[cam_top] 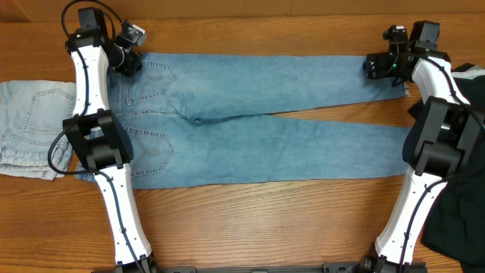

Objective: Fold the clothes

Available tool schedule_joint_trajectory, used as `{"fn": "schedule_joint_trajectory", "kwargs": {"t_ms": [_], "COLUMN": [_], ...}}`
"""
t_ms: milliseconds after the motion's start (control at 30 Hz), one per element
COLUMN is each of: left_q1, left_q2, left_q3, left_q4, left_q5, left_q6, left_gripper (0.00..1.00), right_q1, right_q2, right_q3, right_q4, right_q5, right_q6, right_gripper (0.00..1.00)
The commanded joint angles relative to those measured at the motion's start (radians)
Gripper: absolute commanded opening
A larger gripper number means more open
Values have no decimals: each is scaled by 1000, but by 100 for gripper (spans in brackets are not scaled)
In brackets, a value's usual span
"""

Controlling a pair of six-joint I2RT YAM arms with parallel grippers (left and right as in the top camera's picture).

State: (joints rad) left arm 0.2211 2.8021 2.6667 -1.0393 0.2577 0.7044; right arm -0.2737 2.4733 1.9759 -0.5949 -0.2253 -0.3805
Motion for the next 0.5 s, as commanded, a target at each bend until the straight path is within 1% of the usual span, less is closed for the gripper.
{"fn": "schedule_joint_trajectory", "kwargs": {"t_ms": [0, 33, 67, 100, 167, 200, 233, 267, 300, 333, 400, 467], "left_q1": [-35, -36, -39, -42, -48, -48, -48, -48, -48, -48, -48, -48], "left_q2": [98, 98, 98, 98, 98, 98, 96, 96, 95, 94, 94, 94], "left_q3": [-25, -22, -11, 8, 57, 101, 150, 172, 196, 209, 217, 217], "left_q4": [3, 4, 5, 5, 5, 5, 4, 3, 3, 0, -7, -11], "left_q5": [-28, -28, -28, -27, -27, -24, -21, -21, -21, -21, -21, -21], "left_q6": [-13, -17, -38, -59, -93, -119, -163, -180, -198, -197, -196, -197], "left_gripper": [34, 31, 30, 28, 27, 27, 38, 40, 40, 36, 35, 4], "right_q1": [5, 5, 5, 5, 6, 6, 10, 12, 16, 18, 20, 20], "right_q2": [56, 48, 35, 22, 5, -5, -19, -27, -37, -44, -52, -58], "right_q3": [7, 17, 27, 29, 29, 29, 29, 29, 29, 29, 29, 29], "right_q4": [-29, -35, -39, -38, -42, -45, -45, -45, -45, -45, -47, -61], "right_q5": [-1, -1, -1, -1, -1, -1, -5, -5, -4, -5, -5, -5], "right_q6": [6, 6, 6, 6, 7, 11, 10, 10, 10, 10, 11, 10], "right_gripper": [42, 34, 30, 22, 6, 4, 4, 4, 4, 4, 4, 4]}}
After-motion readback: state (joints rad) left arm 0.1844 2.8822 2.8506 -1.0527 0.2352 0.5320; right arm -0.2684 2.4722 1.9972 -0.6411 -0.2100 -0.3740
